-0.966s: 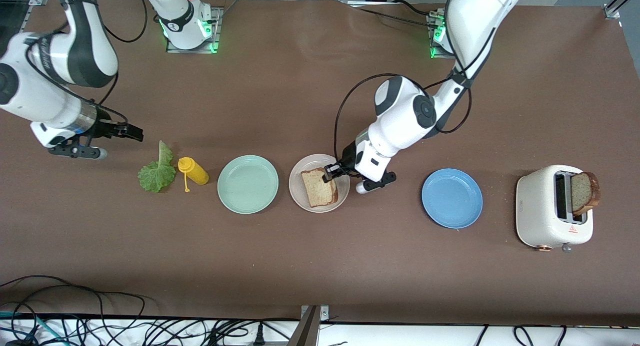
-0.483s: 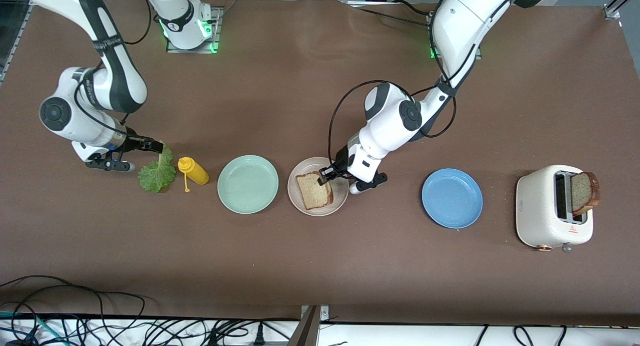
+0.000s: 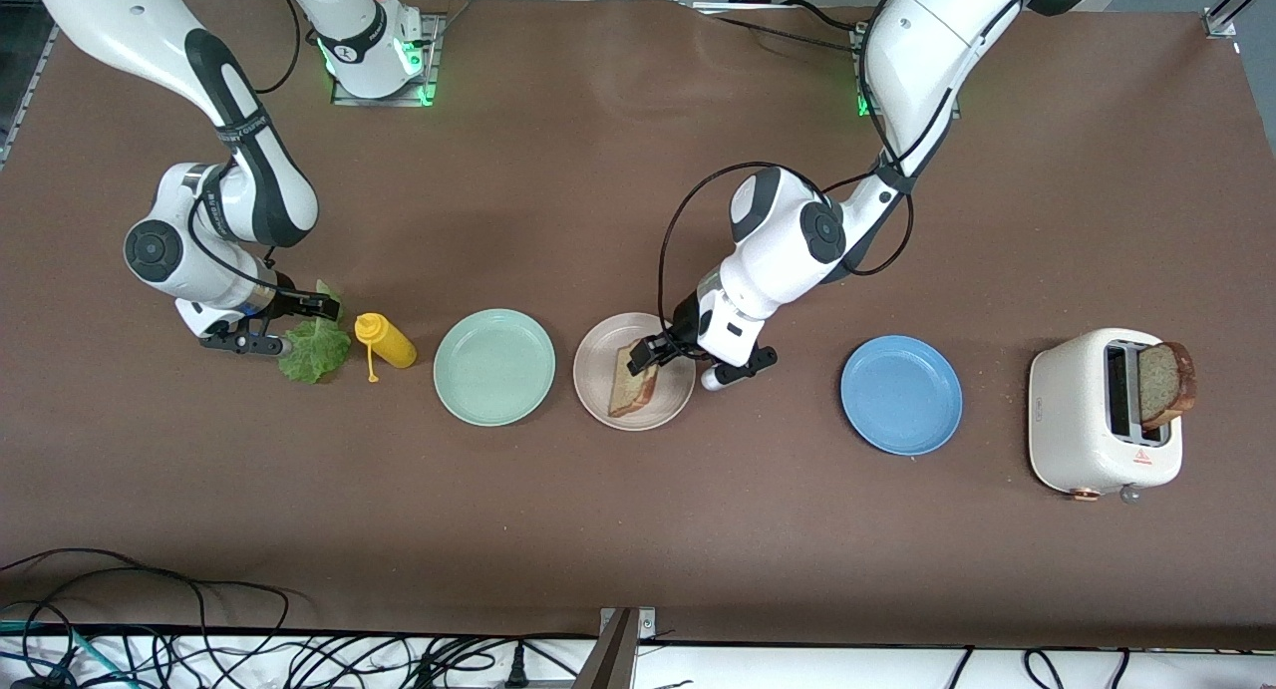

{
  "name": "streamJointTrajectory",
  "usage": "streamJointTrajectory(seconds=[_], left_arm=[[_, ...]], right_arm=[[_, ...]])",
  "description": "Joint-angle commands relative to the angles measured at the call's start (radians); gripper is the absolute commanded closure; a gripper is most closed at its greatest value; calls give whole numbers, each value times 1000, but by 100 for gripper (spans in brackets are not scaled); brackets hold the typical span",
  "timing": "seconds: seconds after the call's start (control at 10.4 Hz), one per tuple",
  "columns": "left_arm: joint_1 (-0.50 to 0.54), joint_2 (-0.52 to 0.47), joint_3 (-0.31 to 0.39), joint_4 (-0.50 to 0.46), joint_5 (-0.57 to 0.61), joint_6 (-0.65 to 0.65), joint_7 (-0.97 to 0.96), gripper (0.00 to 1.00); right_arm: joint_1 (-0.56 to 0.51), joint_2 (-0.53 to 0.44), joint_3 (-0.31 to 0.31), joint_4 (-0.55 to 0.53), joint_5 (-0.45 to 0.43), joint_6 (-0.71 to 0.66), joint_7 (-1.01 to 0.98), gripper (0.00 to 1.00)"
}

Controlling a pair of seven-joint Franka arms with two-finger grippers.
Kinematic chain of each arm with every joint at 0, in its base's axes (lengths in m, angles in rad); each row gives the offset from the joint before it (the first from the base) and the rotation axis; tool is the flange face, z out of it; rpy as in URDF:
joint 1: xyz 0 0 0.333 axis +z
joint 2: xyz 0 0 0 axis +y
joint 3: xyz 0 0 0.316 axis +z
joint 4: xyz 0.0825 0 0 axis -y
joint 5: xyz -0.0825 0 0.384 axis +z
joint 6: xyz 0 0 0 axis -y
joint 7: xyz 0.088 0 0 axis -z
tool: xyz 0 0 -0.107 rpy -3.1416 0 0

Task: Make sandwich on beige plate with both arms
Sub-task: 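Grasp the lettuce leaf with the right gripper while the left gripper withdraws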

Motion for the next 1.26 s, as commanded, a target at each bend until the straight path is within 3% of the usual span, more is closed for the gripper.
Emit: streamJointTrajectory(seconds=[0.0, 0.19, 0.39, 0.77, 1.06, 1.16], left_arm=[[35, -67, 4, -14, 32, -135, 12, 0], [78, -89, 2, -10, 68, -238, 14, 0], [118, -121, 4, -7, 68, -327, 41, 0], [271, -207, 9, 0, 97, -484, 170, 0], [435, -290, 4, 15, 348, -639, 208, 0], [507, -301, 1, 49, 367, -706, 289, 0]], right_arm=[[-3, 18, 4, 25, 4, 1, -9, 95], [-3, 7, 7, 96, 7, -115, -11, 100], [-3, 7, 7, 249, 9, -342, -11, 100], [-3, 6, 8, 479, 12, -658, -11, 100], [3, 3, 13, 643, 19, -870, 3, 100], [9, -3, 19, 701, 19, -928, 8, 100]])
